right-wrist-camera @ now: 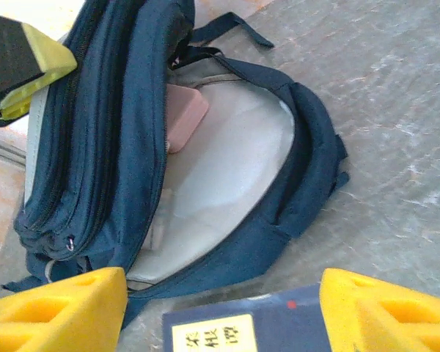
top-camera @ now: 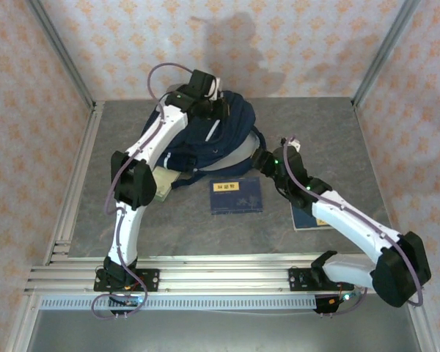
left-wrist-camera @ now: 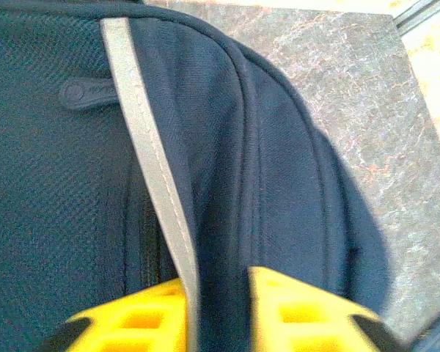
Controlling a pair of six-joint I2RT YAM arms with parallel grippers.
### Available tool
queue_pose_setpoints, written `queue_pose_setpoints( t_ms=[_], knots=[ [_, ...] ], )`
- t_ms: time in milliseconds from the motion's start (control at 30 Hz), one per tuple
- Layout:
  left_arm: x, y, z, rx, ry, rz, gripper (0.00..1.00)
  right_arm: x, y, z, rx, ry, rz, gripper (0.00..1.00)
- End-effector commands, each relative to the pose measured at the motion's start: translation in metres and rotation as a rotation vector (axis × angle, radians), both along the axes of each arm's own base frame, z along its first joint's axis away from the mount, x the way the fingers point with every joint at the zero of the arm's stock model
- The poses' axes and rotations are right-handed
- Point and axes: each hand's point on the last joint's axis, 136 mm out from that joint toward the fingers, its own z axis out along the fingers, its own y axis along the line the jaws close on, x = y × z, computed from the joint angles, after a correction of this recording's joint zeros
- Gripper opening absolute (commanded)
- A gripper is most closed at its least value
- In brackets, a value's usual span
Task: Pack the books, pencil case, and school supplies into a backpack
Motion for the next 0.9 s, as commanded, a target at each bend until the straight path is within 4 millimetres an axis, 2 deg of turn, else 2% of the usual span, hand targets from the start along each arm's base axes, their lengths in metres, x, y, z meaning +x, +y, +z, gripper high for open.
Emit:
queue_pose_setpoints(
  t_ms=[0, 100, 133, 233, 367, 467, 600, 667, 733, 867],
  knots=[
    [-0.017, 0.003, 0.057, -0.042, -0.105, -0.009, 0.40, -0.022, -0.042, -0.016, -0.135, 0.079, -0.101, 0.67],
    [-0.041, 0.021, 0.081, -0.032, -0.154, 0.031, 0.56, -0.037, -0.050, -0.028, -0.088, 0.172, -0.083, 0.70],
    [-0.053, 0.029, 0.097, -0.047, -0.188, 0.047, 0.59, -0.041, -0.052, -0.032, -0.085, 0.203, -0.073, 0.71],
    [-0.080, 0.043, 0.100, -0.082, -0.198, 0.088, 0.62, -0.050, -0.064, -0.053, -0.083, 0.304, -0.087, 0.78],
    [-0.123, 0.043, 0.075, -0.151, -0.166, 0.123, 0.62, -0.056, -0.105, -0.080, -0.042, 0.420, -0.281, 0.83],
    [-0.161, 0.024, 0.048, -0.136, -0.133, 0.106, 0.62, -0.058, -0.134, -0.097, 0.013, 0.467, -0.417, 0.86],
    [-0.205, -0.003, 0.019, -0.091, -0.099, 0.012, 0.62, -0.065, -0.172, -0.132, 0.135, 0.563, -0.615, 0.89],
    [-0.224, -0.016, 0.009, -0.124, -0.059, -0.054, 0.62, -0.067, -0.182, -0.151, 0.220, 0.604, -0.672, 0.90],
    [-0.238, -0.020, 0.000, -0.130, -0.026, -0.087, 0.61, -0.068, -0.187, -0.168, 0.278, 0.660, -0.703, 0.90],
    [-0.258, -0.012, -0.005, -0.119, -0.016, -0.104, 0.61, -0.065, -0.177, -0.182, 0.342, 0.715, -0.683, 0.87]
  ],
)
